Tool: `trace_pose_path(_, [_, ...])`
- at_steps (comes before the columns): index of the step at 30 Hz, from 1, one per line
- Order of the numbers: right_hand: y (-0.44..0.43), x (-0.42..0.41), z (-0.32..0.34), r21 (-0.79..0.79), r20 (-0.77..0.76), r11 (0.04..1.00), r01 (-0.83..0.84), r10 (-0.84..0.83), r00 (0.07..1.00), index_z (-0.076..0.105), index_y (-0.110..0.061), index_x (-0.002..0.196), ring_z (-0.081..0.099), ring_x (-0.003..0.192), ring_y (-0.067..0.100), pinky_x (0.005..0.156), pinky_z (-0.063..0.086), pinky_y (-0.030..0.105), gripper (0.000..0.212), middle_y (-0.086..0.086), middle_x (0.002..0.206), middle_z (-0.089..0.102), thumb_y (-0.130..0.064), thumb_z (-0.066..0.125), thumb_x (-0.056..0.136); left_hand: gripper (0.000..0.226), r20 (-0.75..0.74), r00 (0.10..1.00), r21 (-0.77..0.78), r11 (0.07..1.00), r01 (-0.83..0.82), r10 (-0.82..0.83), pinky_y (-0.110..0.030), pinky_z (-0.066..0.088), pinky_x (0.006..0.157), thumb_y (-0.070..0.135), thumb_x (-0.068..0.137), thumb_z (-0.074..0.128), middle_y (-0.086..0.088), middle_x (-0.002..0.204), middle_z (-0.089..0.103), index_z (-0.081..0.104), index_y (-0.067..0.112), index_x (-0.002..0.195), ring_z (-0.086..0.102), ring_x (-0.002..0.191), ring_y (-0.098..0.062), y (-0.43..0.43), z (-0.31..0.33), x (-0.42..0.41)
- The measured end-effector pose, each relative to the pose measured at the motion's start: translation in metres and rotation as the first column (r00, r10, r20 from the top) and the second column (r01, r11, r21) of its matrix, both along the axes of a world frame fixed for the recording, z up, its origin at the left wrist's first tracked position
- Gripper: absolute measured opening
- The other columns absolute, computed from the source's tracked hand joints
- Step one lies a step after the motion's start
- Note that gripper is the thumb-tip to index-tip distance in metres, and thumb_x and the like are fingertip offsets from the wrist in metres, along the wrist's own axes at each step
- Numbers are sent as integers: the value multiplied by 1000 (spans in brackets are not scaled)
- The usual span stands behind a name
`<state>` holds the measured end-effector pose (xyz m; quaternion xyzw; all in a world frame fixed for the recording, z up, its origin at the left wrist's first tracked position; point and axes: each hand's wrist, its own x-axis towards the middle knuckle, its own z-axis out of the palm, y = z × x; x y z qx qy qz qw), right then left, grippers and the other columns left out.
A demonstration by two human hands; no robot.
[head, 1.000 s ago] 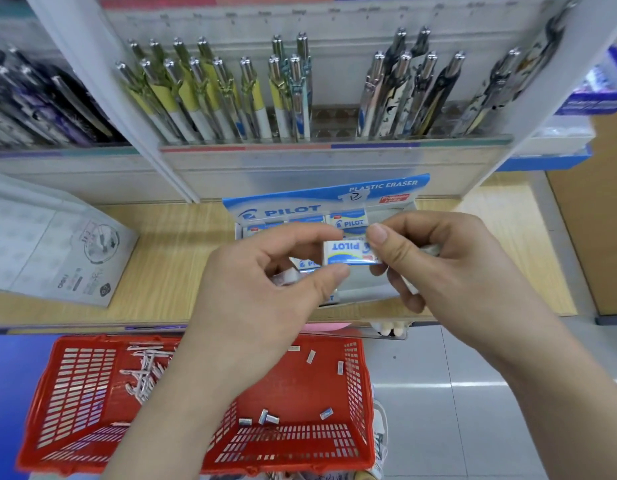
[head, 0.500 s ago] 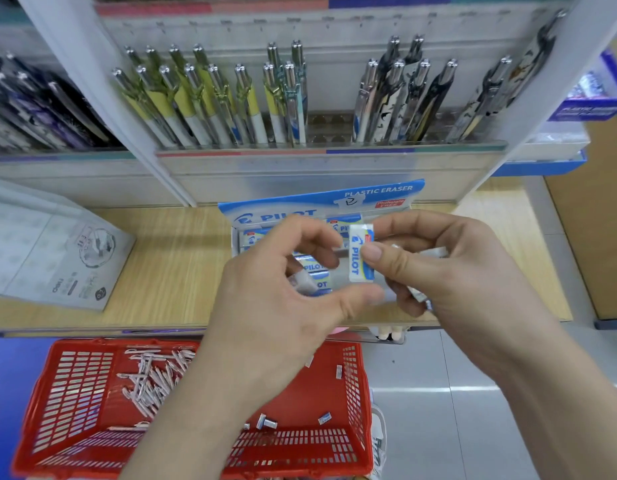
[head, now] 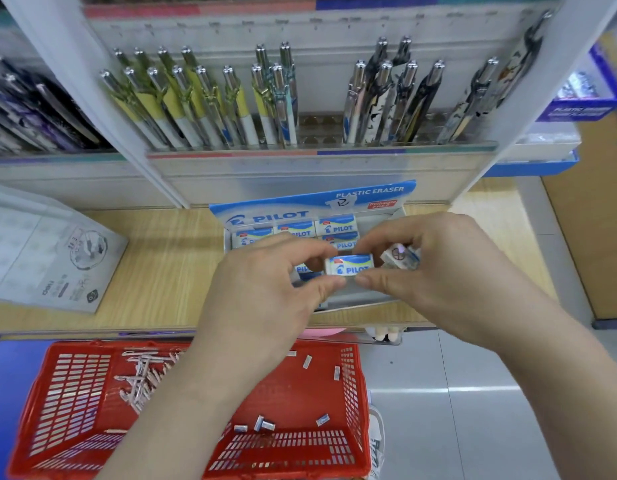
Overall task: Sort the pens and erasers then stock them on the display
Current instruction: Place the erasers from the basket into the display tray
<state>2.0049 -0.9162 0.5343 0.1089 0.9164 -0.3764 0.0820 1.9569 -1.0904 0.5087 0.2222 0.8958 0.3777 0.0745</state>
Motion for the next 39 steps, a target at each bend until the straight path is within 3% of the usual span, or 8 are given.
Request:
trace_pose_path(6, [-13,-8,-2,402,57,901,-162,152,987,60,-31,115,56,101,21,82,47,35,28,-4,107,65,-41,55,90,36,-58,997,-134,990,-50,43,-34,52,73,48,70,62,12,85,63,72,32,100,61,81,-11,7,-8,-1])
trace_pose_path(16, [-23,-8,-9,470,-32,880,-62,87,996,49,-25,95,59,87,29,67,49,35,19,0,97,64,-38,60,87,21,-85,995,-238,968,-77,59,-33,48,70,46,76,68,12,80,55,68,39,96,59,81,-14,15,-3,-2])
trace_pose_path(25, [-12,-2,-9,-29,-162,957,288,-289,944,43,-20,67,47,62,12,56,38,23,44,-4,64,52,-50,76,64,19,-95,994,-282,956,-76,51,-33,49,67,47,79,65,12,80,53,68,41,97,58,79,-14,14,-4,-2])
trace_pose_path(28, [-12,5,-4,-478,-63,785,395,-479,876,50,-6,63,44,47,14,48,40,30,50,8,55,55,-47,78,61,21,-117,992,-279,957,-80,48,-32,49,70,44,80,66,12,86,60,69,38,99,59,81,-12,13,-1,0])
trace_pose_path(30, [-14,10,-1,-658,70,631,411,-493,867,53,3,67,43,42,14,42,36,24,52,11,53,54,-44,75,61,20,-2,997,-75,994,-80,80,-23,47,71,41,81,67,16,85,66,70,37,100,57,73,0,12,7,4])
trace_pose_path(33, [-19,14,1,-756,172,516,402,-436,883,63,-5,67,44,45,16,41,35,22,41,10,54,56,-44,73,62,22,277,958,284,959,-7,-75,-6,41,73,38,83,66,25,89,69,69,39,105,59,79,12,11,24,16])
trace_pose_path(36, [-23,14,5,-786,191,473,397,-425,885,63,-11,60,45,42,13,40,34,20,33,7,52,57,-42,68,70,22,293,949,364,932,1,-115,-12,46,76,31,78,71,19,89,71,72,35,99,64,82,4,10,26,21])
trace_pose_path(39, [-24,16,7,-796,224,447,408,-410,884,58,-5,67,44,39,13,39,32,19,41,10,51,54,-43,57,84,16,323,945,386,919,-79,-54,-17,45,60,33,71,76,12,68,67,72,35,87,56,60,-13,8,20,22])
